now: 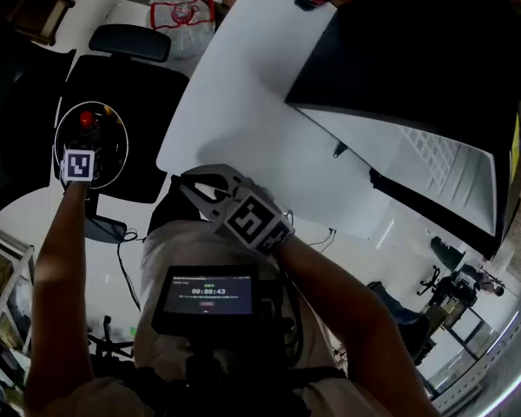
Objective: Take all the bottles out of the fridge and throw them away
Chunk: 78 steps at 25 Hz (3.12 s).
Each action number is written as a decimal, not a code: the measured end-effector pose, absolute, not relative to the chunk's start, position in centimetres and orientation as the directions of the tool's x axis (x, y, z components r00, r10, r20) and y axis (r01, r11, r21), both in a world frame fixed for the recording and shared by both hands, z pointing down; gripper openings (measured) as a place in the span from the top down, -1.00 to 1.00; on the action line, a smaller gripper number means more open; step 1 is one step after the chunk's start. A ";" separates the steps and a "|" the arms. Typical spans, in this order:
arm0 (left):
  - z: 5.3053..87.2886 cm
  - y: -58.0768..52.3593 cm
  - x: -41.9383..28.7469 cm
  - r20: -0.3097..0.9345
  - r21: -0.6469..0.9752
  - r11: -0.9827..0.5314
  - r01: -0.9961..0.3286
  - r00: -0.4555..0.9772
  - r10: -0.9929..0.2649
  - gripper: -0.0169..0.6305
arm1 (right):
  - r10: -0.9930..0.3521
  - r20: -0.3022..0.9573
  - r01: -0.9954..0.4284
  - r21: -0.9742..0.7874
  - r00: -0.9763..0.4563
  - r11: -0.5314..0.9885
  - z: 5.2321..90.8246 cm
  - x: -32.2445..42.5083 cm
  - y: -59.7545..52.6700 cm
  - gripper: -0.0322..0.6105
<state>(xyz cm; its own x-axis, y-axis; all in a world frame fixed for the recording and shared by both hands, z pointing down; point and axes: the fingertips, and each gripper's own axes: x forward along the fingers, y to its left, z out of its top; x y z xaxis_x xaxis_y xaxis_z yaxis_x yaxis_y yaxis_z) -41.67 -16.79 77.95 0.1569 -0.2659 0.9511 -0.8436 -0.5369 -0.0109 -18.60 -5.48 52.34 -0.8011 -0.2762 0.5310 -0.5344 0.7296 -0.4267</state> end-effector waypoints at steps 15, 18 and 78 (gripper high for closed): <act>85.3 -9.7 -42.5 0.961 0.184 -0.454 -0.872 0.062 0.271 -0.05 | -0.287 0.569 -0.582 -0.446 -0.771 0.680 53.4 -19.5 -3.3 0.88; 84.6 -10.4 -42.7 0.969 0.161 -0.460 -0.873 0.052 0.242 -0.05 | -0.300 0.562 -0.587 -0.443 -0.771 0.678 53.1 -19.6 -3.2 0.88; 38.2 -1.7 13.7 0.260 0.230 -0.958 -0.171 0.959 -0.109 0.92 | -0.964 0.146 -0.926 -0.342 -0.221 0.160 38.3 18.7 2.8 0.89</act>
